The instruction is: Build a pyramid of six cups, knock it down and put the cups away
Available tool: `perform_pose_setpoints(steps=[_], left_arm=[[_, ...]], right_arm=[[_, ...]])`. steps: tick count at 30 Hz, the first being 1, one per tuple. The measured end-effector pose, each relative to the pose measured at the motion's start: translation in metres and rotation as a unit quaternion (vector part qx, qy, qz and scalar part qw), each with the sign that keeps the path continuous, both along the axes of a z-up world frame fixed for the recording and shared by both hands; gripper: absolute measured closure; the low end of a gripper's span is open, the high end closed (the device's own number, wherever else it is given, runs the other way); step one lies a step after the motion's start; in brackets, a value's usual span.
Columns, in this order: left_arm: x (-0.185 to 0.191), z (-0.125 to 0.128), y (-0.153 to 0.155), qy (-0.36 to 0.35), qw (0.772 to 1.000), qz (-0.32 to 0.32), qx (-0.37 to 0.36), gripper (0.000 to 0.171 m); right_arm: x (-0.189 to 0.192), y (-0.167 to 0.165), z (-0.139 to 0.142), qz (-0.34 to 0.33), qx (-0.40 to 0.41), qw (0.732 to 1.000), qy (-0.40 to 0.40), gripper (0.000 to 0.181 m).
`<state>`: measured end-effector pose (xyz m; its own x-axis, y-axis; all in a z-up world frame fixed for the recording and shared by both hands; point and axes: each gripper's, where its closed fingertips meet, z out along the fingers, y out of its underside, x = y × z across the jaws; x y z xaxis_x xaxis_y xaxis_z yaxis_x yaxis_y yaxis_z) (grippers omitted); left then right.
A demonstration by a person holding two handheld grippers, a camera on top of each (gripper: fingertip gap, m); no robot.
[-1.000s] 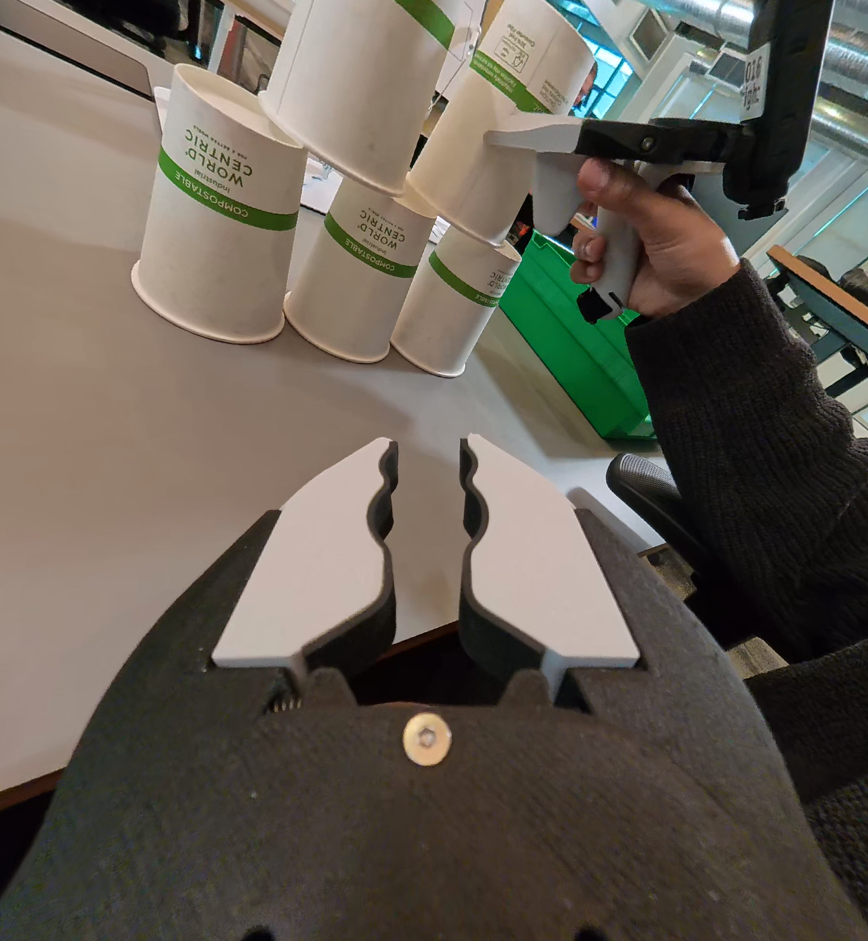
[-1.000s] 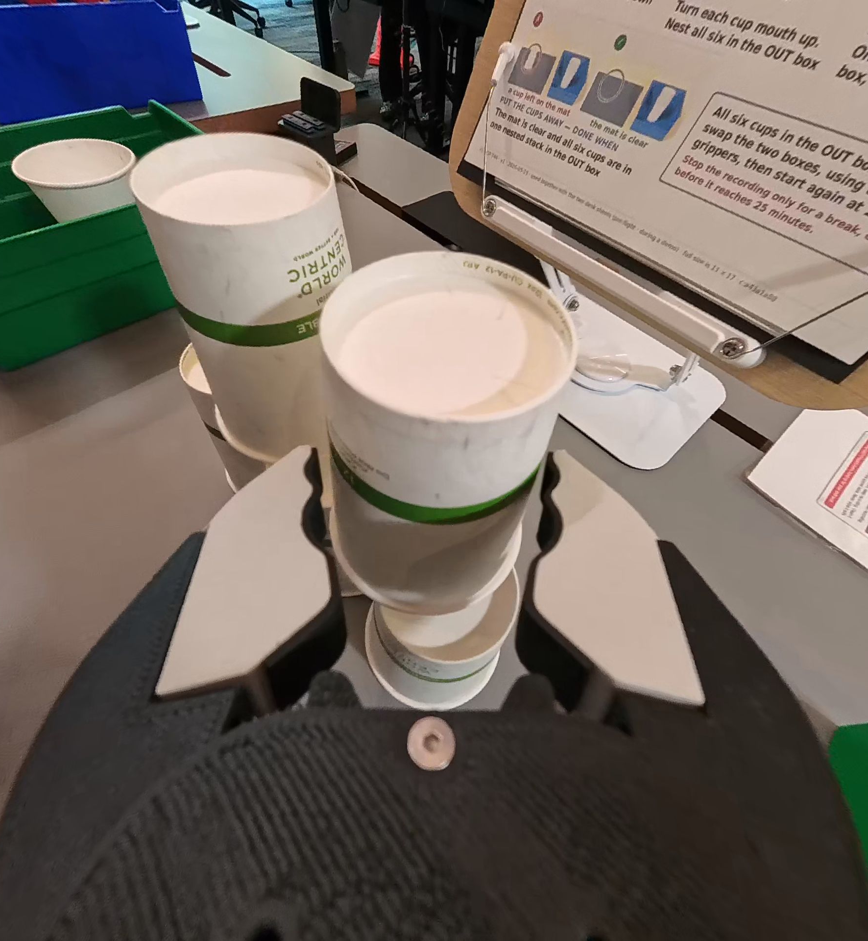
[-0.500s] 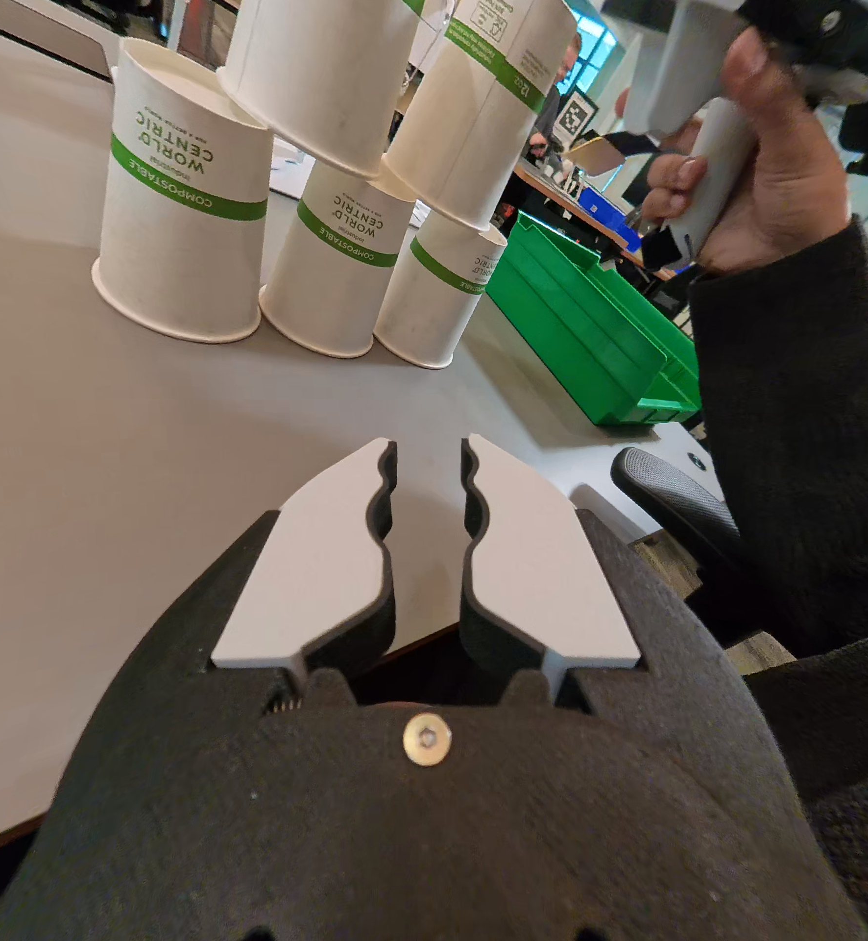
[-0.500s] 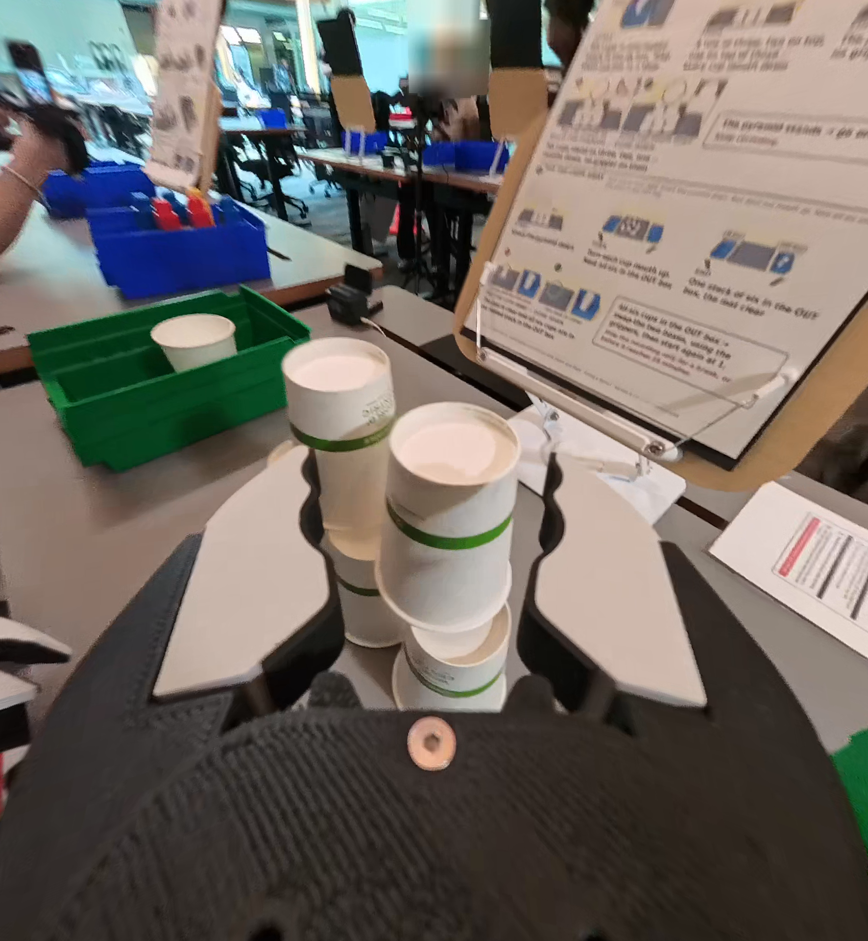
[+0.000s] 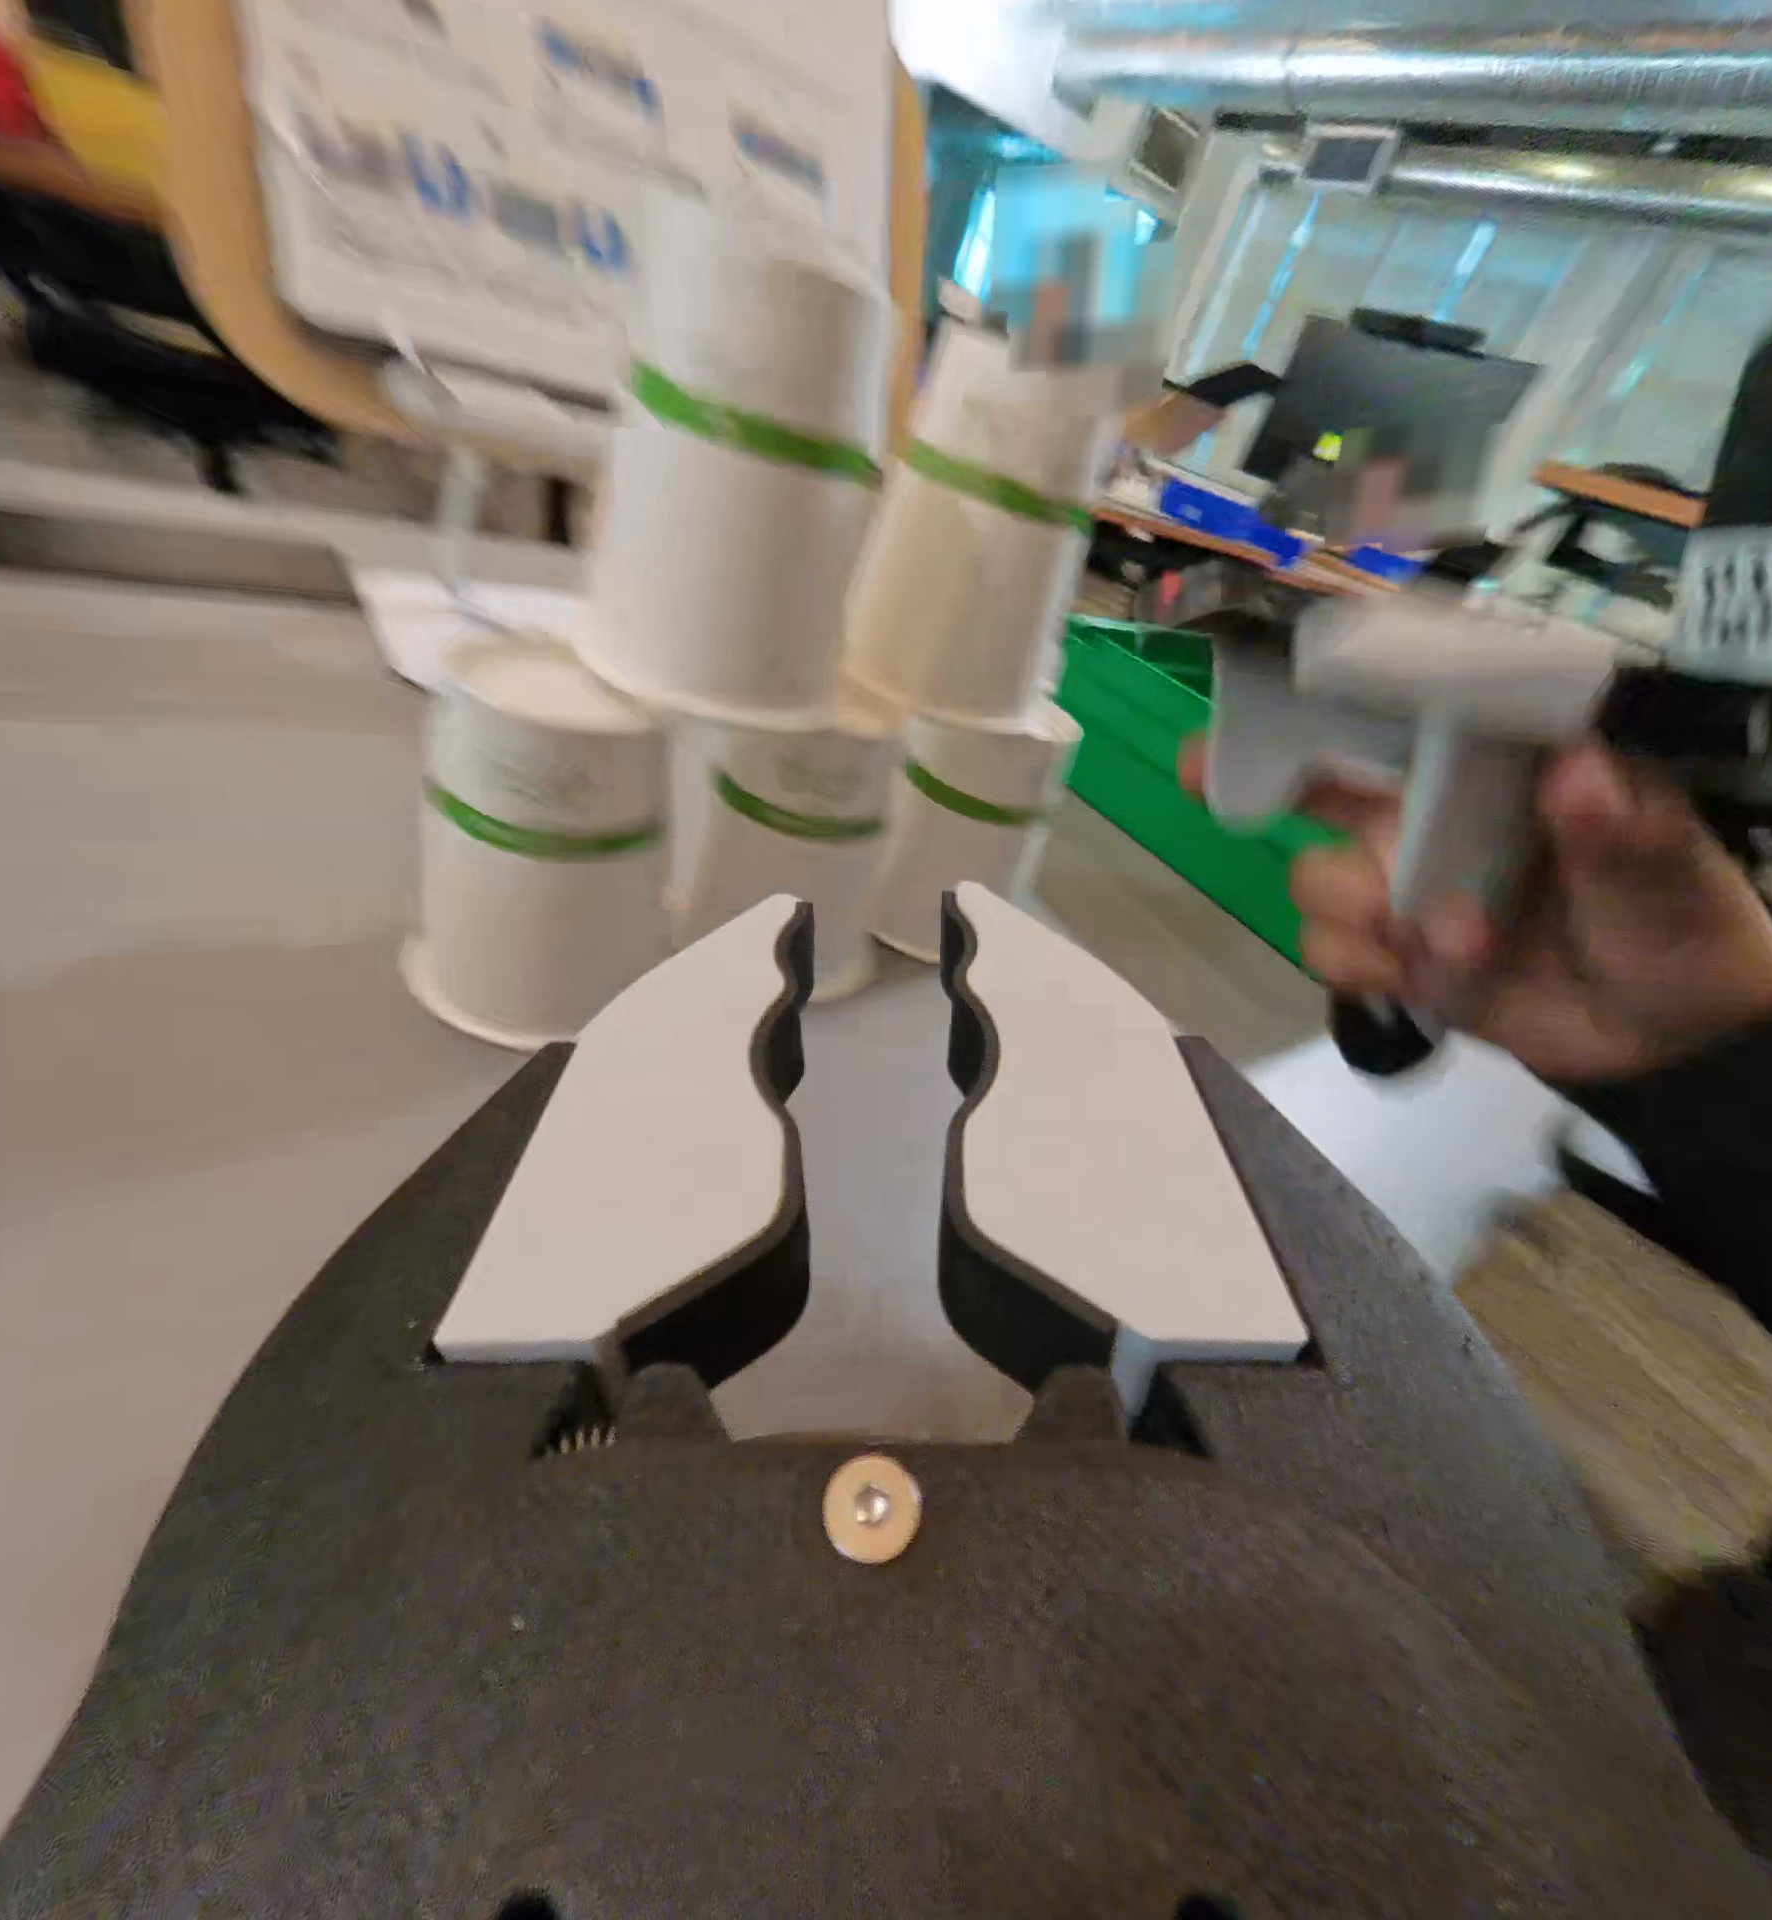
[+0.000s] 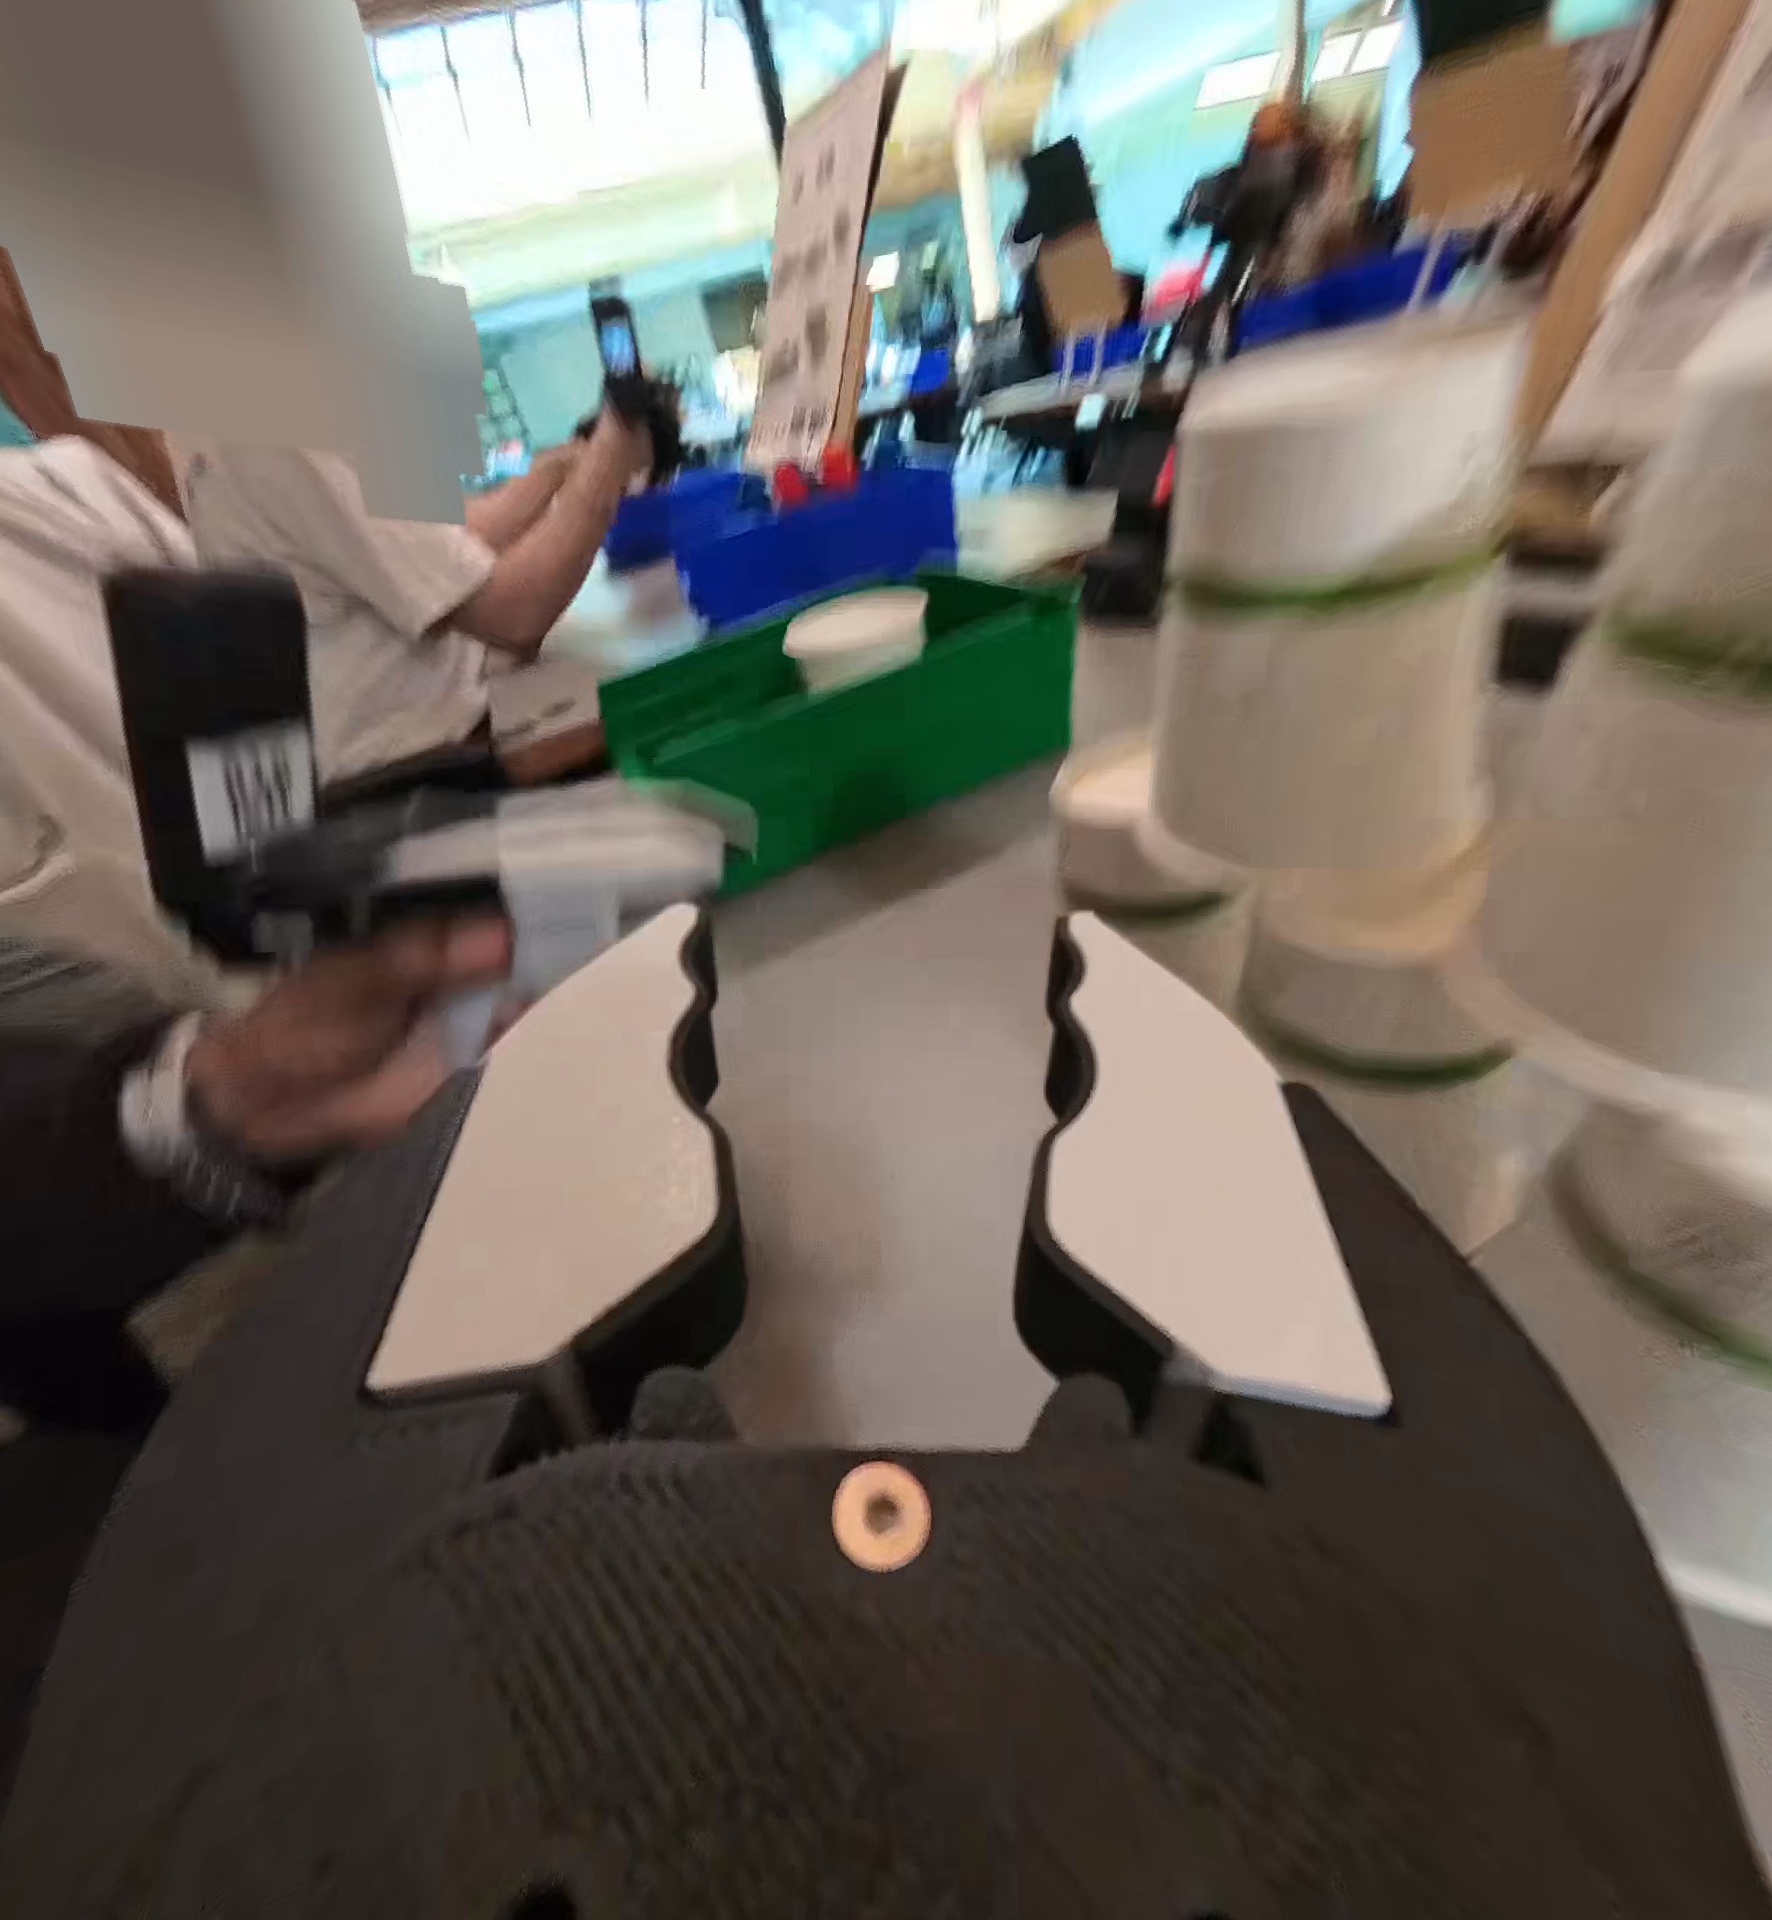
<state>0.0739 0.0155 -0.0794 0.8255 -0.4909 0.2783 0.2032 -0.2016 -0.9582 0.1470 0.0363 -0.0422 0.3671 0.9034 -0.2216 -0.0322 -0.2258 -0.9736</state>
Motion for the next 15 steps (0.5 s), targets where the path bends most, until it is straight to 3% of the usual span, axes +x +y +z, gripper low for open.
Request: perform_pose_setpoints(steps=[2,4,8,11,15], left_arm=[[-0.049,0.021,0.017,0.047,0.996,0.060,0.037,0.144],[-0.108,0.045,0.032,0.079,0.989,0.112,0.050,0.142],[-0.198,0.075,0.062,0.105,0.988,0.109,0.000,0.146],[-0.248,0.049,0.094,0.215,0.970,0.087,-0.075,0.146],[-0.284,-0.003,0.110,0.401,0.899,0.015,-0.173,0.146]], right_arm=[[-0.015,-0.019,-0.047,0.034,-0.042,0.997,-0.054,0.114],[-0.022,-0.035,-0.077,0.058,-0.053,0.991,-0.112,0.112],[-0.024,-0.047,-0.090,0.052,-0.024,0.988,-0.144,0.117],[-0.027,-0.057,-0.102,0.073,-0.058,0.984,-0.151,0.117],[-0.029,-0.067,-0.122,0.101,-0.105,0.975,-0.170,0.116]])
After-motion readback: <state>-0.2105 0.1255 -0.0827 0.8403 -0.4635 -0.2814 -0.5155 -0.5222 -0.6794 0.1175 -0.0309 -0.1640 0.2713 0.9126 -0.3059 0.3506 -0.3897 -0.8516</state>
